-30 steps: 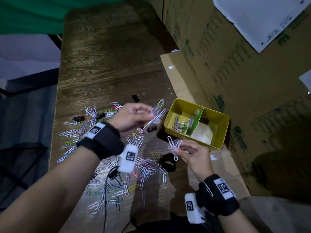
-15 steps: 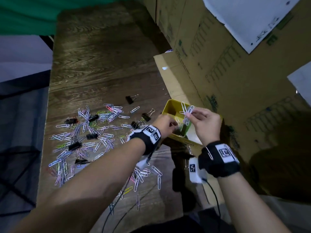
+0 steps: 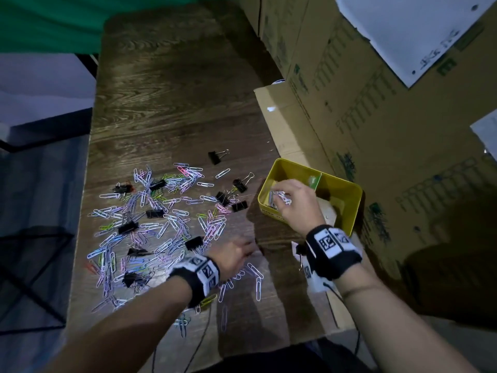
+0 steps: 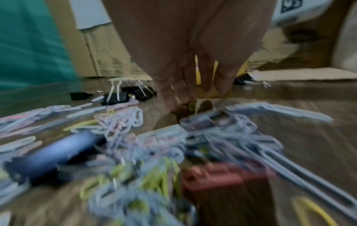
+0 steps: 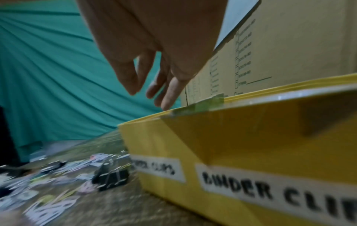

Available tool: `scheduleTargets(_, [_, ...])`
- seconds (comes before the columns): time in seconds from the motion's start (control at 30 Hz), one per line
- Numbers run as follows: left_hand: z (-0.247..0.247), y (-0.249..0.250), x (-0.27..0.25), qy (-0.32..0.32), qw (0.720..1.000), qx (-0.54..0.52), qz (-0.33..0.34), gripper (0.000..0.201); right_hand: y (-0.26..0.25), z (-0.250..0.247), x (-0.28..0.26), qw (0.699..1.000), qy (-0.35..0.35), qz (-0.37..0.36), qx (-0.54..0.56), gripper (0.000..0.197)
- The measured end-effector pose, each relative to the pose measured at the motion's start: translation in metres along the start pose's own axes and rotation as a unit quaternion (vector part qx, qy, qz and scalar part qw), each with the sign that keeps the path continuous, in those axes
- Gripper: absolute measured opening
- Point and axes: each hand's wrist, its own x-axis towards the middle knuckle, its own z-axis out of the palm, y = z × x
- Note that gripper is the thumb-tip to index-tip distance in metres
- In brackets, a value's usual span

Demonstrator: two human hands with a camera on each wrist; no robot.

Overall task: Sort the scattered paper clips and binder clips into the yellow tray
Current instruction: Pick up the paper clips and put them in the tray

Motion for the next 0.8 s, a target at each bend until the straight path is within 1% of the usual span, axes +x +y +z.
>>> scheduleTargets(0.03, [0.012,0.001,-0.008,-0.013,0.999,0.036,-0.001,0.040,-0.002,0.006,-0.010,0.999,0.012,-0.044,0.012,0.017])
scheduleTargets(0.07, [0.023,0.002,-0.017,-0.014,0.998,0.066,0.000,0.041,-0.004,0.012,-0.021,0.996,0.009,-0.082,0.019,0.014])
scheduleTargets(0.13, [0.038,0.003,-0.036,-0.002,0.996,0.091,0.014,0.039,-0.004,0.025,-0.044,0.990,-0.033,-0.133,0.025,0.010])
scheduleTargets(0.17, [0.043,0.003,-0.045,0.017,0.995,0.091,0.035,0.037,-0.003,0.031,-0.056,0.987,-0.071,-0.142,0.017,0.008])
scheduleTargets(0.2, [0.046,0.000,-0.053,0.038,0.994,0.085,0.057,0.038,-0.001,0.038,-0.067,0.984,-0.118,-0.133,0.001,0.007])
scheduleTargets(0.23, [0.047,-0.003,-0.061,0.055,0.994,0.070,0.069,0.045,0.002,0.045,-0.077,0.979,-0.177,-0.101,-0.021,0.008])
scheduleTargets(0.27, [0.045,-0.005,-0.069,0.064,0.995,0.051,0.060,0.052,0.005,0.051,-0.087,0.968,-0.238,-0.054,-0.052,0.012])
scheduleTargets(0.3, [0.043,-0.008,-0.076,0.084,0.995,0.038,0.041,0.050,0.008,0.055,-0.095,0.951,-0.294,-0.008,-0.091,0.019])
scheduleTargets(0.33, [0.042,-0.012,-0.082,0.103,0.994,0.026,0.020,0.041,0.011,0.061,-0.103,0.931,-0.340,0.028,-0.127,0.026])
scheduleTargets(0.37, [0.040,-0.014,-0.089,0.109,0.994,0.009,-0.001,0.028,0.012,0.065,-0.109,0.915,-0.372,0.051,-0.149,0.032])
scheduleTargets(0.4, [0.040,-0.016,-0.094,0.104,0.994,-0.008,-0.018,0.018,0.012,0.069,-0.113,0.907,-0.387,0.063,-0.154,0.033])
scheduleTargets(0.47, [0.043,-0.020,-0.097,0.092,0.995,-0.032,-0.038,0.013,0.010,0.079,-0.118,0.910,-0.383,0.064,-0.144,0.033])
scheduleTargets(0.53, [0.043,-0.025,-0.093,0.097,0.992,-0.046,-0.065,0.011,0.003,0.090,-0.116,0.917,-0.366,0.061,-0.147,0.039])
scheduleTargets(0.6, [0.037,-0.030,-0.085,0.126,0.983,-0.065,-0.113,0.014,-0.006,0.100,-0.113,0.928,-0.337,0.065,-0.146,0.055])
scheduleTargets(0.67, [0.030,-0.037,-0.080,0.156,0.971,-0.074,-0.163,0.012,-0.015,0.109,-0.112,0.935,-0.310,0.087,-0.150,0.074])
scheduleTargets(0.73, [0.023,-0.042,-0.077,0.184,0.958,-0.057,-0.211,0.015,-0.024,0.116,-0.112,0.930,-0.299,0.106,-0.184,0.092])
scheduleTargets(0.8, [0.018,-0.044,-0.072,0.206,0.947,-0.031,-0.243,0.022,-0.032,0.122,-0.115,0.927,-0.295,0.105,-0.205,0.106])
